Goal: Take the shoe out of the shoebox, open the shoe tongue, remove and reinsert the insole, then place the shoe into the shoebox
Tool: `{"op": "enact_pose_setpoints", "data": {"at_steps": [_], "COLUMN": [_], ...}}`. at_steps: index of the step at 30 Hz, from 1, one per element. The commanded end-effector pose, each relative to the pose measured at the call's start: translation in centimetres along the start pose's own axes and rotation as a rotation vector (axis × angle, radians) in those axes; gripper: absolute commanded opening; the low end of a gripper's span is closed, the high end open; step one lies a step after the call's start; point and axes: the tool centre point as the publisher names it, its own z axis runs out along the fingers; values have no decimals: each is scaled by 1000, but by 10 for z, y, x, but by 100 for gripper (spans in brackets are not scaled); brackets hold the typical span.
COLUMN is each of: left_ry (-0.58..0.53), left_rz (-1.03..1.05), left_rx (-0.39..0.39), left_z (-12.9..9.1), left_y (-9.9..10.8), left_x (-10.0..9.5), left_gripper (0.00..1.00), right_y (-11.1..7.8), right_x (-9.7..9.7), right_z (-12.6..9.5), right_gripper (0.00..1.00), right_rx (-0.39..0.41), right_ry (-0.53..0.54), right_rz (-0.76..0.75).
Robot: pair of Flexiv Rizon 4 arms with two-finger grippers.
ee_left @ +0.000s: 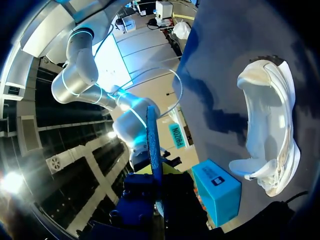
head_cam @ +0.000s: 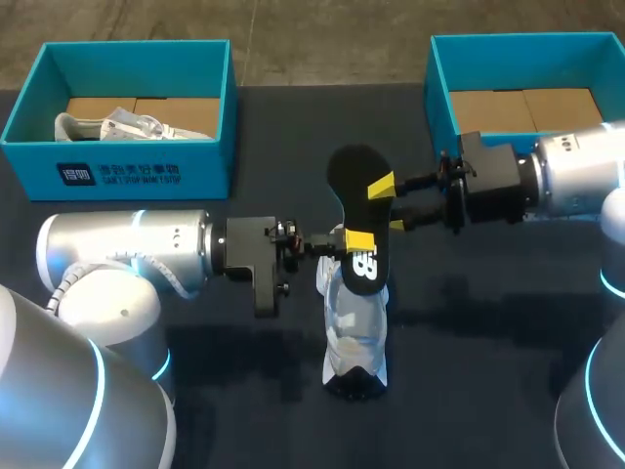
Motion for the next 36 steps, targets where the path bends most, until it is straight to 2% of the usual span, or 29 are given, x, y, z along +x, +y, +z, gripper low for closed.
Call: {"op": "enact_pose_setpoints", "data": {"at_steps": [1,22,24,26,32,35,36], "left_ry": [1,1,1,1,1,-3,-5], "left_rz": [1,1,1,1,-1,-12,-18], "left_rx": [-3,-3,-3,-3,-4,-2,-2], "left_z": [1,1,1,1,0,-1,-2], "left_y": [-1,-1,-1,-1,-1,-1,-1], "left_x": [0,0,0,0,0,0,0], "left_gripper": [0,0,0,0,2,46,91], "right_y": [3,6,6,6,6,6,6], "right_x": [0,-3,-3,-3,-3,-4,-4], "right_z": [8,12,12,12,13,13,13], "right_gripper": [48,22,14,0,0,0,0], "right_rx": [3,-12,-12,-11,-4,-2,-1], "right_ry": [-1,27,30,33,40,42,43], "right_rz": [2,11,10,9,6,5,4]}}
